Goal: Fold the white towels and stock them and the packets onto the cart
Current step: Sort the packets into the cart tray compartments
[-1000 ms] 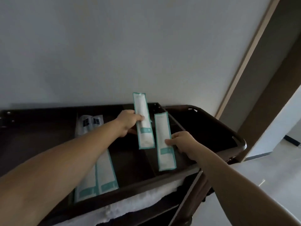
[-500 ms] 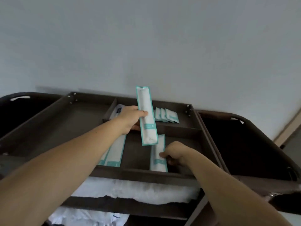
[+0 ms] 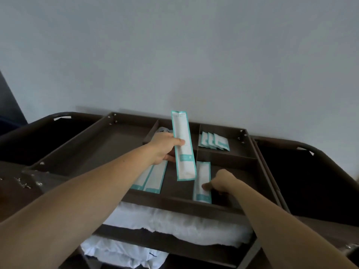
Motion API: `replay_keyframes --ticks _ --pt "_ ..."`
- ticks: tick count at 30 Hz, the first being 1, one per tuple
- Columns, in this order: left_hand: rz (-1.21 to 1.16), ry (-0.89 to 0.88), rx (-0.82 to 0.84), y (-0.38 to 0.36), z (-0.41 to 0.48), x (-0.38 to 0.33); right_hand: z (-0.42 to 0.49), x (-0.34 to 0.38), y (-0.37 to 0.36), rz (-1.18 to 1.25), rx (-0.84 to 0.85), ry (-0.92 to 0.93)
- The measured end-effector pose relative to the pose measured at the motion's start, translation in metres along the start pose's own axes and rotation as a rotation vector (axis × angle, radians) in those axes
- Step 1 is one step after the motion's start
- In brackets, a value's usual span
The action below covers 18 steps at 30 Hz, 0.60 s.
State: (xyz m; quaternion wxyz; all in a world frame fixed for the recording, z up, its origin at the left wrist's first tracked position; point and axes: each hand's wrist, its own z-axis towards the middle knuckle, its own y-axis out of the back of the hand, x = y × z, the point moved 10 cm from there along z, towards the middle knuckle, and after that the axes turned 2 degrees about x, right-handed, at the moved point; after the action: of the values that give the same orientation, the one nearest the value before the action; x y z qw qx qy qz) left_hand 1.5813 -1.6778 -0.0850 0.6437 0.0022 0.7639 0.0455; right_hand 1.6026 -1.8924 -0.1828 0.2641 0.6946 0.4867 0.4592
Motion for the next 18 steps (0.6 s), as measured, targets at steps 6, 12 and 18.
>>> replay_keyframes --ticks 6,12,18 --pt "0.075 0.004 0.082 -0.03 0.012 -0.002 -0.01 0.009 0.044 0.368 -0.265 0.141" --pt "0.133 0.002 0.163 -0.071 0.02 0.003 -0.039 0.017 0.065 0.793 -0.154 0.26" --pt "0.114 0.062 0.274 -0.098 0.02 0.014 -0.039 -0.014 0.05 0.876 -0.094 0.137"
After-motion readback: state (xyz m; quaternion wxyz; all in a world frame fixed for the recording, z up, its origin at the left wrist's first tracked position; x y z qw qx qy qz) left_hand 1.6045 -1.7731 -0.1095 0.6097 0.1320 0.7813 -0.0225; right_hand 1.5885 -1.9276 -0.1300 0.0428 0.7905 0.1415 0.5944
